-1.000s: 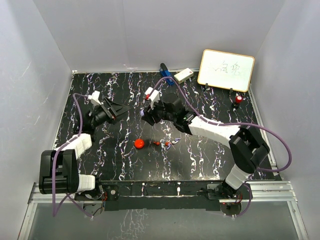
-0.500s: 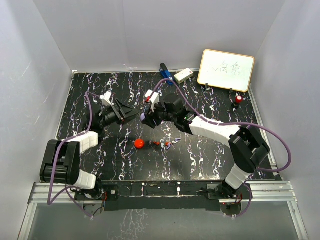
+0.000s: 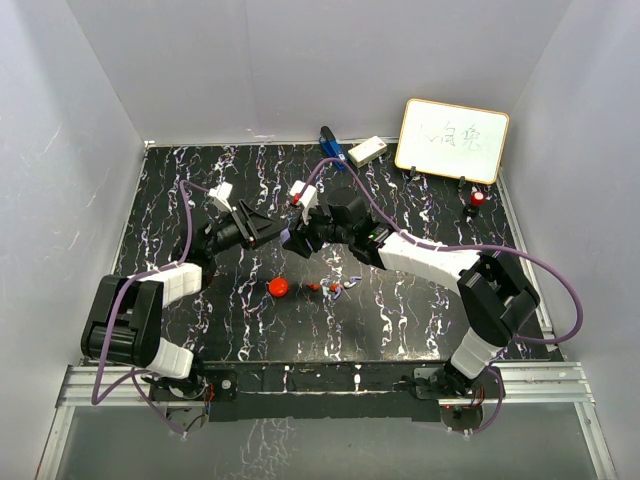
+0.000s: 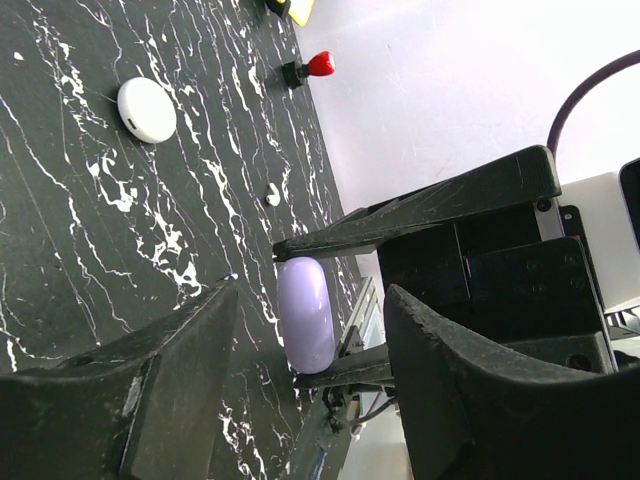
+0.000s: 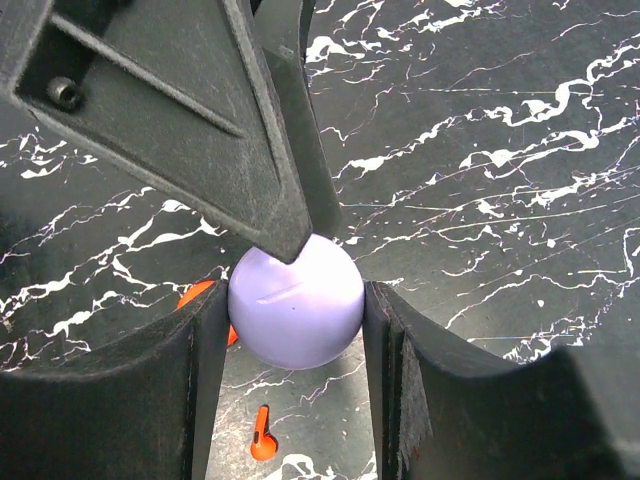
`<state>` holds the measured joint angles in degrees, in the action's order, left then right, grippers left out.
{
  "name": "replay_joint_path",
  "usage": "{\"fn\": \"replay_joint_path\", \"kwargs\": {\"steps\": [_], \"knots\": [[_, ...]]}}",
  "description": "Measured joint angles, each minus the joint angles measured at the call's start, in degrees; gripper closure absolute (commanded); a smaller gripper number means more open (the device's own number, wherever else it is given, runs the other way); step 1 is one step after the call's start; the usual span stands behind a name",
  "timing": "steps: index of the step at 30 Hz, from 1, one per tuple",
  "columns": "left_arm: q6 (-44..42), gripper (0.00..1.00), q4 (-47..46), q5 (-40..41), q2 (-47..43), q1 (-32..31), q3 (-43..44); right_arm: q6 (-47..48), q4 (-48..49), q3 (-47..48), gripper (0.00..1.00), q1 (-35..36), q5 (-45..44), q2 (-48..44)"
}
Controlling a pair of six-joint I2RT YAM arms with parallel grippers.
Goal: Insert the wireless bluetooth earbuds into the charging case
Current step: Pick up the charging case at the center of the board.
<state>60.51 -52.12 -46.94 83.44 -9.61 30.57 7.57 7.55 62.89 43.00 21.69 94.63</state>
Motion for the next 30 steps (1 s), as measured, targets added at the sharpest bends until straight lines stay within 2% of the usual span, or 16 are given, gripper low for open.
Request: {"fn": "replay_joint_path", "kwargs": {"steps": [6,15,22,25,29,30], "knots": [[0.2,0.53,-0.7,0.0,0.6,-0.9,0.0,-0.1,0.0,0.0,1.00,-0.1,0.6,0.0],[0.2,0.61,-1.8,0.1,0.9,-1.5,0.0,-0.1,0.0,0.0,1.00,-0.4,0.8,0.0],[0.2,0.62,-2.0,0.1,1.7,-2.0,0.0,-0.1,0.0,0.0,1.00,-0.4,1.0,0.0],[0.2,0.71,-1.9,0.1,1.7,-2.2,0.0,-0.1,0.0,0.0,1.00,-0.6,1.1,0.0],[0.5,0.94,-1.9,0.4,1.9,-2.3,0.0,0.1,0.0,0.0,1.00,-0.7,1.1,0.0],[0.7,0.97,-1.9,0.4,1.9,-2.3,0.0,0.2,-0.1,0.0,1.00,-0.7,1.0,0.0]]}}
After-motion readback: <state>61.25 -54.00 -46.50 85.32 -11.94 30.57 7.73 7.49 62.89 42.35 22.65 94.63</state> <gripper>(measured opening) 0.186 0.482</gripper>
